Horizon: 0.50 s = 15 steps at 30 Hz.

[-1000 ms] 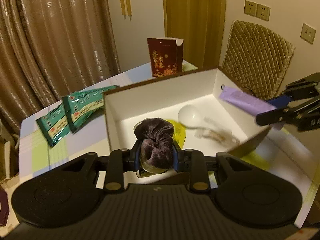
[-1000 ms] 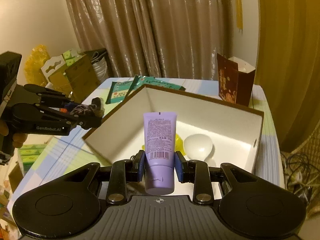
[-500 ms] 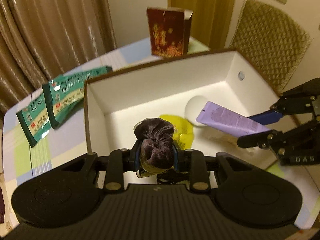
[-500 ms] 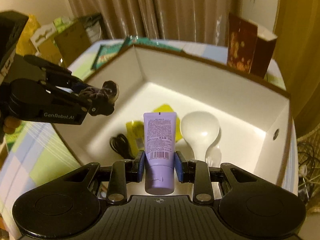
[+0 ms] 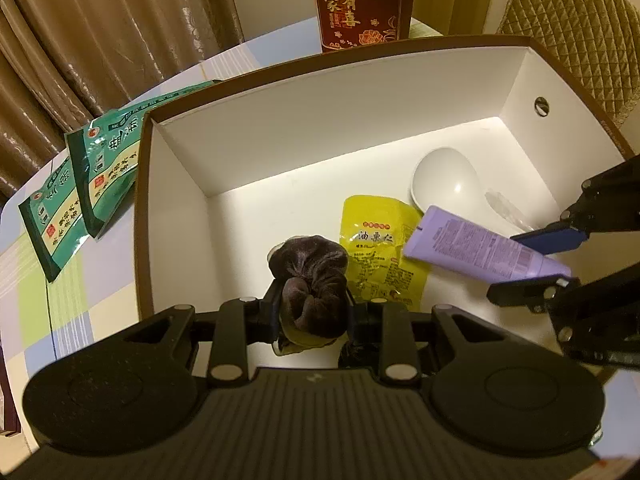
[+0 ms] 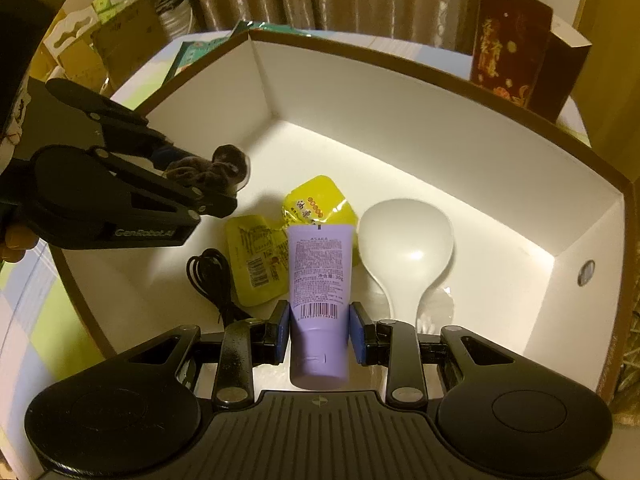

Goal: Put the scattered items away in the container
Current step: 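Open both tools to drop the scrunchie and purple tube into the box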

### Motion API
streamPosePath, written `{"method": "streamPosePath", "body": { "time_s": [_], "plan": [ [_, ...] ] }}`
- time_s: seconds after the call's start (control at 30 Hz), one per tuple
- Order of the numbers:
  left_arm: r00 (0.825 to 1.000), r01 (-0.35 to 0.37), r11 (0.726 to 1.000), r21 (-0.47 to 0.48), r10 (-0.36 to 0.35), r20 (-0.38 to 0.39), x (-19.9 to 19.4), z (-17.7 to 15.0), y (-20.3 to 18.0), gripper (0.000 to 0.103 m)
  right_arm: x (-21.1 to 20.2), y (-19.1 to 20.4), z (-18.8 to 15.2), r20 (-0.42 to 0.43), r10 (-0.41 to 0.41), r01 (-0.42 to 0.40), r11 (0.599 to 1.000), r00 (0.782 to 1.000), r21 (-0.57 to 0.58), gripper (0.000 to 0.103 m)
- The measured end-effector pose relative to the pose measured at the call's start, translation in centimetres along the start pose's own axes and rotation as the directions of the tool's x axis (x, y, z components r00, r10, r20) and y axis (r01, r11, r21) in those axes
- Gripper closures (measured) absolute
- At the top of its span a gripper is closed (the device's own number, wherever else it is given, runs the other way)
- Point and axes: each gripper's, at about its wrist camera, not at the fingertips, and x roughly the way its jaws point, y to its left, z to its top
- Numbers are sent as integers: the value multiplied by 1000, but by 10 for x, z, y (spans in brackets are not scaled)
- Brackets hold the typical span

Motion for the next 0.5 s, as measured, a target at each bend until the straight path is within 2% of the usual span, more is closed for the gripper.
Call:
{"method": "streamPosePath", "body": {
  "time_s": [0.23, 0.33, 0.37, 0.43, 0.47, 0.5],
  "plan": [
    [1000, -18, 1000, 15, 18, -12, 12, 5, -2, 76, 10, -3, 6, -30, -2, 2, 1000, 1000, -12, 75],
    [999, -33, 999, 6, 33, -13, 15, 6, 0, 69, 13, 0, 6, -50, 21, -24, 999, 998, -41, 73],
    [999, -34, 999, 0, 34, -10, 16, 6, 1, 64, 12, 1, 6, -52, 30, -33, 998, 998, -51, 70],
    [999, -33, 999, 9, 33, -3, 17, 5, 1, 53, 9, 2, 6, -35, 32, -34, 998, 999, -60, 37],
    [999, -37, 999, 20, 37, 1, 17, 5, 0, 46, 7, 3, 5, -18, 25, -26, 998, 1000, -62, 33],
    [999, -36, 999, 32, 36, 4, 17, 4, -1, 44, 6, 3, 5, -7, 20, -21, 998, 1000, -63, 33]
  ]
}}
